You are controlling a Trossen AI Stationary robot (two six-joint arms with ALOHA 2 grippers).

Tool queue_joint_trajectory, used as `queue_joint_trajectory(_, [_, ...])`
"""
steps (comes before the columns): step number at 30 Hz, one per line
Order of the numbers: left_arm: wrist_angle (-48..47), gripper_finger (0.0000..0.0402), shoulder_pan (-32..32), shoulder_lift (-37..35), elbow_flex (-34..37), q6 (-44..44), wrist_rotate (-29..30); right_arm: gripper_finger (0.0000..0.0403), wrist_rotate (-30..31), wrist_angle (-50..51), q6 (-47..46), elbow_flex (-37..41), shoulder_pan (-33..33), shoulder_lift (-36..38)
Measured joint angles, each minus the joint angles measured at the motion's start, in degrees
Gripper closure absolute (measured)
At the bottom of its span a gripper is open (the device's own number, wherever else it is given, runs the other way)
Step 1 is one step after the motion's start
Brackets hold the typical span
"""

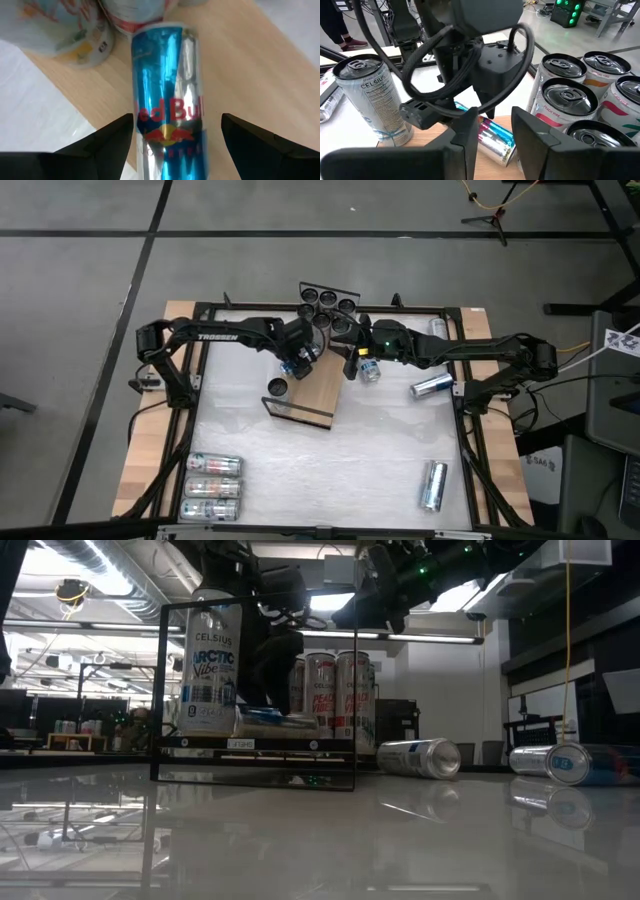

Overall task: Place canned beverage on shelf
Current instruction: Put the middle left silver soda can on the shelf

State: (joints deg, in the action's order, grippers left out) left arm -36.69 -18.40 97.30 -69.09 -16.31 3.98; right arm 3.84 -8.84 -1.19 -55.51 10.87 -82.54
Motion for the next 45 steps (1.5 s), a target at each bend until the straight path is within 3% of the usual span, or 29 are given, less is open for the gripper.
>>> queue_joint_trajectory(17, [-0.15,0.0111,0.62,0.0,4.39,0.47,1.08,0.029,0.0,0.0,0.0,0.0,0.0,0.0])
queue_joint_trajectory(28, [0.24,0.0198,1.52,-0.03,4.39,0.37,1.44,0.029,0.0,-0.2,-0.1,0.0,0.0,0.0])
queue_joint_trajectory(36, [0.13,0.0195,2.89,-0.72,4.43,0.21,3.81,0.0289,0.0,-0.5,-2.25,0.0,0.0,0.0])
queue_joint_trajectory(45, [0.08,0.0193,4.43,-4.59,4.43,0.16,4.32,0.0206,0.0,-0.5,-4.68,0.0,0.02,0.0])
